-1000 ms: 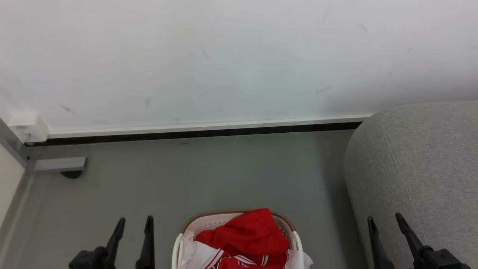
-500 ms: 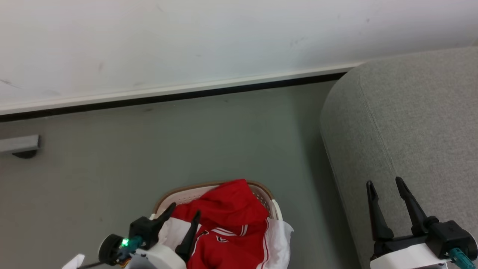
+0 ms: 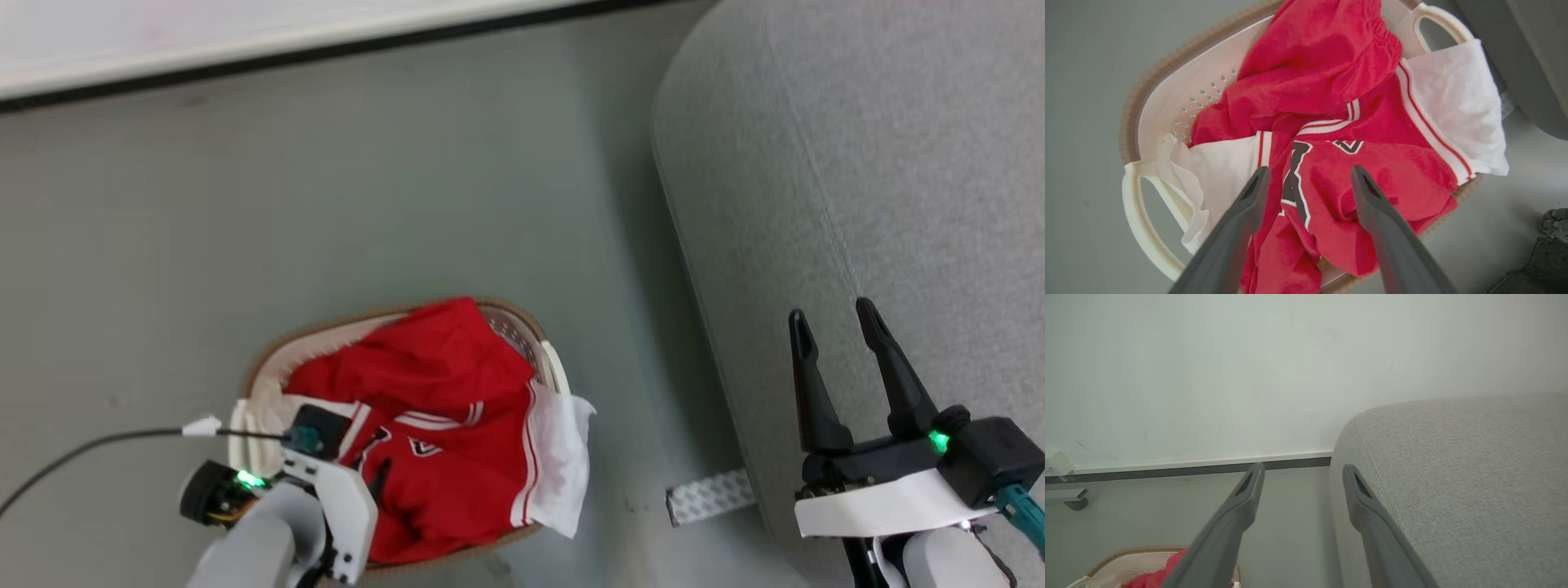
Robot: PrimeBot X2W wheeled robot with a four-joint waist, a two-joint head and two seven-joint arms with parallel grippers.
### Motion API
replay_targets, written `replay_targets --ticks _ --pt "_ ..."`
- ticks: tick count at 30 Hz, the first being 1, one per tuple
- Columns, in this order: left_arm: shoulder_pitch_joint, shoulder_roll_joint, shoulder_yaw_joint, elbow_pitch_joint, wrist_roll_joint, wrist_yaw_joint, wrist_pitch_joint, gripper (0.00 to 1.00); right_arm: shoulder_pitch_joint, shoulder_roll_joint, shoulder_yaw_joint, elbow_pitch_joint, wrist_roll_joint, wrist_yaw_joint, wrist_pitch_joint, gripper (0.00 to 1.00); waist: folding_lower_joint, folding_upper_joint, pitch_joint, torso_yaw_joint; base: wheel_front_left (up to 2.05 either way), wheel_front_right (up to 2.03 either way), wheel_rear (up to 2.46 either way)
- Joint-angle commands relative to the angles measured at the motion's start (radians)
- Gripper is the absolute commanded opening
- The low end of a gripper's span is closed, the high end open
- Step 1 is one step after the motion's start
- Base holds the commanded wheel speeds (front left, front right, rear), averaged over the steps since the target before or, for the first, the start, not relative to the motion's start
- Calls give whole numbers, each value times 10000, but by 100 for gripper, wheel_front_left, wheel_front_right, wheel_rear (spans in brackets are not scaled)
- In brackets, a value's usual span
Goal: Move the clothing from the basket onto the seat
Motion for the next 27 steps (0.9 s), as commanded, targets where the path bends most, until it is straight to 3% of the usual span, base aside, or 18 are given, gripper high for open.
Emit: replay_targets --ticks 1,13,15,22,27 --pt "-330 108 -13 248 109 50 79 100 -205 -26 67 -127 108 -21 0 100 -3 0 828 -351 0 0 0" --pt "-1556 68 -109 2023 -74 85 589 100 -423 -26 163 -390 282 -21 0 100 -3 0 1989 -488 0 0 0" --pt "-1585 -38 -197 2174 -132 42 549 1 -425 -29 128 -350 271 -21 0 100 -3 0 1975 -487 0 0 0" --pt "-1576 -345 -511 2202 -401 -41 -144 0 -254 -26 36 -97 211 -21 0 100 -3 0 1356 -259 0 0 0" --pt "-1196 -717 -566 1882 -977 -48 -969 0 59 -31 68 178 213 -21 1 100 -3 0 260 101 0 0 0"
